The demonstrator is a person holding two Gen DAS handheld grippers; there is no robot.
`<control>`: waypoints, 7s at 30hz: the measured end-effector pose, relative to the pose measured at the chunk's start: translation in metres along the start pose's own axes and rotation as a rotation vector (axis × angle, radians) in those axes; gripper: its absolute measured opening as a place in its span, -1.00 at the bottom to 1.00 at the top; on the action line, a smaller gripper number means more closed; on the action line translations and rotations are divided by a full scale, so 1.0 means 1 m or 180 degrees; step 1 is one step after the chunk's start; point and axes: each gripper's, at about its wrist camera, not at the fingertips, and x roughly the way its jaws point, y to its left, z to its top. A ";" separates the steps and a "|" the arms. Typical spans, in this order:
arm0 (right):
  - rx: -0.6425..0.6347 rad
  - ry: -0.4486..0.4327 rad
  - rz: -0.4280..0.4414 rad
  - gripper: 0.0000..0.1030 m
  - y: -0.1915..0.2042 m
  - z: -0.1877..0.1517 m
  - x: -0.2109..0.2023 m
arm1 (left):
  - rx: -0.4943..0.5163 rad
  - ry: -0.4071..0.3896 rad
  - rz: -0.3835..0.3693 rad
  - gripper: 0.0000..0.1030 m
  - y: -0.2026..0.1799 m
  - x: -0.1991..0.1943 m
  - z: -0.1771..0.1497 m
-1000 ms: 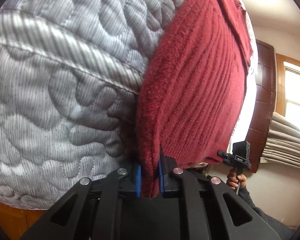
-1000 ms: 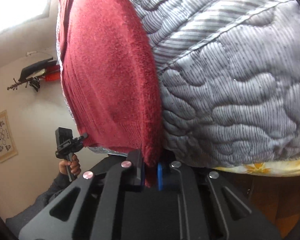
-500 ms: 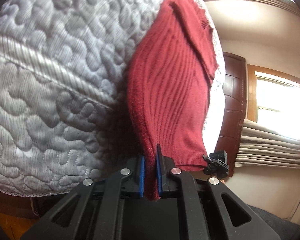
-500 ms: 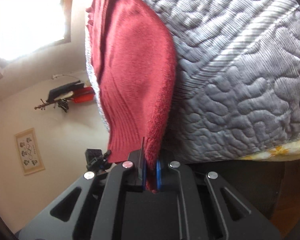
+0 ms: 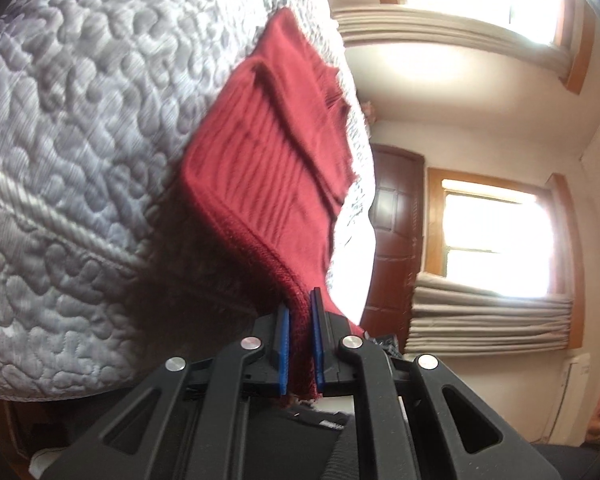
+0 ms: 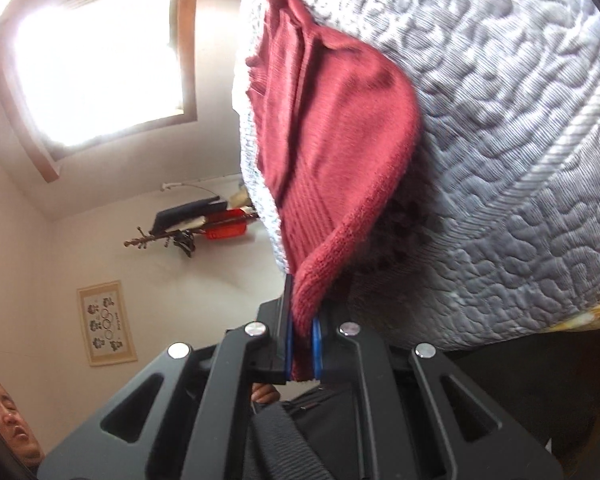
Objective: Fold small clothes
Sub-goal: 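Lift the side edge with both tools, fold it over the body, release, then grasp the opposite side edge of the sweater with both tools, then lift that edge with both tools and fold it over, then open, then grasp the end of the folded sweater strip with the left tool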
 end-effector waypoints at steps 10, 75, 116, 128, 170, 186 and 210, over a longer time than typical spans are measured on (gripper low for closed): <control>-0.0102 -0.0137 0.0328 -0.89 0.057 0.044 0.006 | 0.0021 -0.0334 -0.0432 -0.83 -0.040 -0.003 0.047; -0.1639 0.0224 -0.2224 0.26 0.086 0.276 0.155 | 0.1582 0.0516 0.2103 0.18 -0.078 0.198 0.279; -0.2452 -0.0093 -0.2486 -0.87 0.140 0.250 0.145 | 0.2272 -0.0006 0.2148 -0.81 -0.124 0.189 0.254; -0.2743 -0.0518 -0.2230 -0.88 0.219 0.242 0.104 | 0.2623 -0.0472 0.1918 -0.81 -0.199 0.148 0.258; -0.2066 -0.0725 -0.2443 -0.50 0.156 0.378 0.171 | 0.1880 -0.0379 0.2504 -0.34 -0.123 0.224 0.389; -0.1669 -0.0466 -0.2037 -0.70 0.125 0.366 0.175 | 0.1687 -0.0061 0.1891 -0.06 -0.092 0.242 0.351; -0.1484 0.0023 -0.2083 -0.79 0.051 0.223 0.140 | 0.1630 0.0396 0.1665 0.13 -0.077 0.193 0.213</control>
